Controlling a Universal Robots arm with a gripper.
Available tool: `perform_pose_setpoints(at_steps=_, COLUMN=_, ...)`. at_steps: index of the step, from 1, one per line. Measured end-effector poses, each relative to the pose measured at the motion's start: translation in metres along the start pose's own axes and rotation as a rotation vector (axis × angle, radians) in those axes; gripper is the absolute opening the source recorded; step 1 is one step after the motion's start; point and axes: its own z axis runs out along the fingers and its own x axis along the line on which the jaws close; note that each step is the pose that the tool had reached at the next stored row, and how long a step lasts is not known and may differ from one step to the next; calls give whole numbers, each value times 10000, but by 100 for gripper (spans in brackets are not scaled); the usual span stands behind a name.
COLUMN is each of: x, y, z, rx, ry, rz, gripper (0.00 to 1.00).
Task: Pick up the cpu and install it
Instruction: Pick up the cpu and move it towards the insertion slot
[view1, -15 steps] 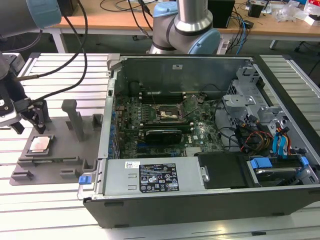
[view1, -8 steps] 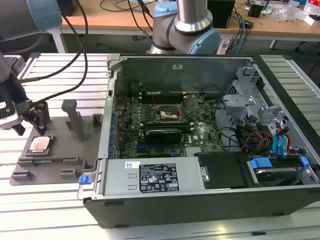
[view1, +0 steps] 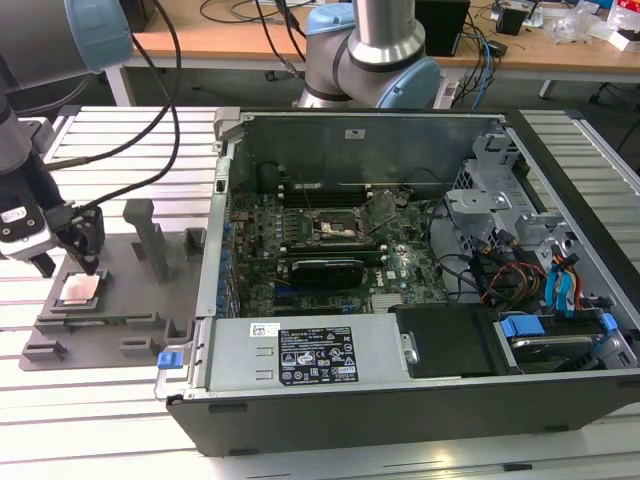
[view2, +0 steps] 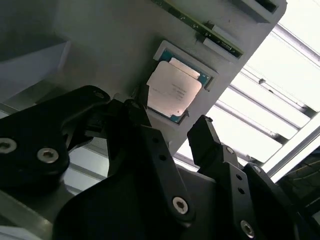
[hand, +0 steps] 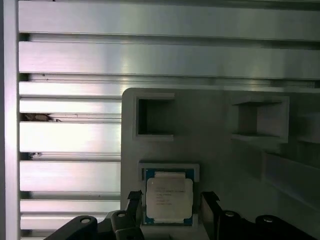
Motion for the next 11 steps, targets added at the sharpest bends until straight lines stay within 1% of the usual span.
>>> perform_pose_setpoints(at_steps=2, x=0, y=-16, z=20, rx=-2, ry=-2, rz=-17, gripper=59)
perform_pose_setpoints(at_steps=3, x=1, y=-32, z=51, rx=-3, ry=-4, rz=-17, gripper=59)
perform_pose_setpoints(at_steps=5, x=3, y=-44, z=87, rx=-2, ry=-3, rz=-29, gripper=59)
perform_pose_setpoints(at_steps=7, x=-1, y=-47, z=131, rx=-4, ry=-5, rz=-93, gripper=59)
perform_pose_setpoints(at_steps=8, x=-2, y=-46, z=157, rx=-6, ry=-7, rz=-192, gripper=59)
perform_pose_setpoints(at_steps=11, x=-1, y=-44, z=203, rx=-11, ry=-13, rz=-324, gripper=59)
